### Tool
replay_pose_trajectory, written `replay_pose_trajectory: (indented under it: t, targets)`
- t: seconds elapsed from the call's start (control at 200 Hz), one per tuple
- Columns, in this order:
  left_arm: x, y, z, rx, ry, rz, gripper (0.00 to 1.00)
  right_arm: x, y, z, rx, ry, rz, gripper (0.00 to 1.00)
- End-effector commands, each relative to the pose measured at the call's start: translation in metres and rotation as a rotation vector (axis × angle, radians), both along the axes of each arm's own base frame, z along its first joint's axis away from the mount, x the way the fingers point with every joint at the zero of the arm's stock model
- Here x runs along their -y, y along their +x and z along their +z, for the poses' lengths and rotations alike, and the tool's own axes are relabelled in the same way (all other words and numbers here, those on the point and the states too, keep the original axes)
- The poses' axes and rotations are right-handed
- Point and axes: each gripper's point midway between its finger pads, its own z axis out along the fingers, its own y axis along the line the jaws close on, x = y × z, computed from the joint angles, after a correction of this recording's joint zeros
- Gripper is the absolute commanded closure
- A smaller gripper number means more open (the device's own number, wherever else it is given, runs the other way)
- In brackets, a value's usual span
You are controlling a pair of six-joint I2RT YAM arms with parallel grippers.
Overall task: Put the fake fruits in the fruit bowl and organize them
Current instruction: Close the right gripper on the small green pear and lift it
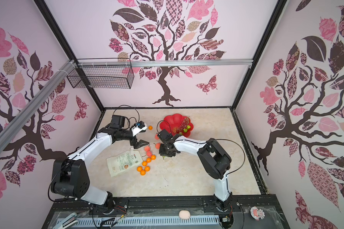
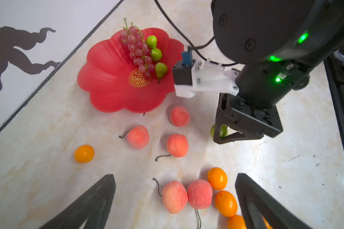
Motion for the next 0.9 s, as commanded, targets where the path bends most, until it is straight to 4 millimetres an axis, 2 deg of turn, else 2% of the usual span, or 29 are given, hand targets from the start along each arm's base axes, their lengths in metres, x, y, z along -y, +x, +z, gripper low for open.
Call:
replay_pose_trajectory:
  t: [0.0, 0.225, 0.395, 0.52, 0.665, 0.895]
  targets:
    - [0.017, -0.003, -0.004, -0.016, -0.039, -0.019, 0.02, 0.019, 0.013, 0.034, 0.053, 0.057, -0.067, 0.69]
    - [0.052, 0.003, 0.037, 0.033, -0.219, 0.004, 0.02, 0.080, 0.035, 0.055, 0.127, 0.047, -0.201, 0.69]
    - [0.080, 0.010, 0.031, 0.008, -0.198, 0.072, 0.02, 0.122, 0.056, 0.060, 0.141, 0.054, -0.282, 0.71]
    - [0.096, 0.011, 0.027, 0.012, -0.182, 0.111, 0.02, 0.144, 0.073, 0.064, 0.167, 0.032, -0.308, 0.71]
    - [0.104, 0.026, 0.032, -0.017, -0.196, 0.239, 0.02, 0.155, 0.092, 0.068, 0.197, 0.009, -0.284, 0.71]
    - [0.110, 0.045, 0.026, -0.111, -0.232, 0.360, 0.02, 0.147, 0.123, 0.062, 0.217, -0.010, -0.200, 0.71]
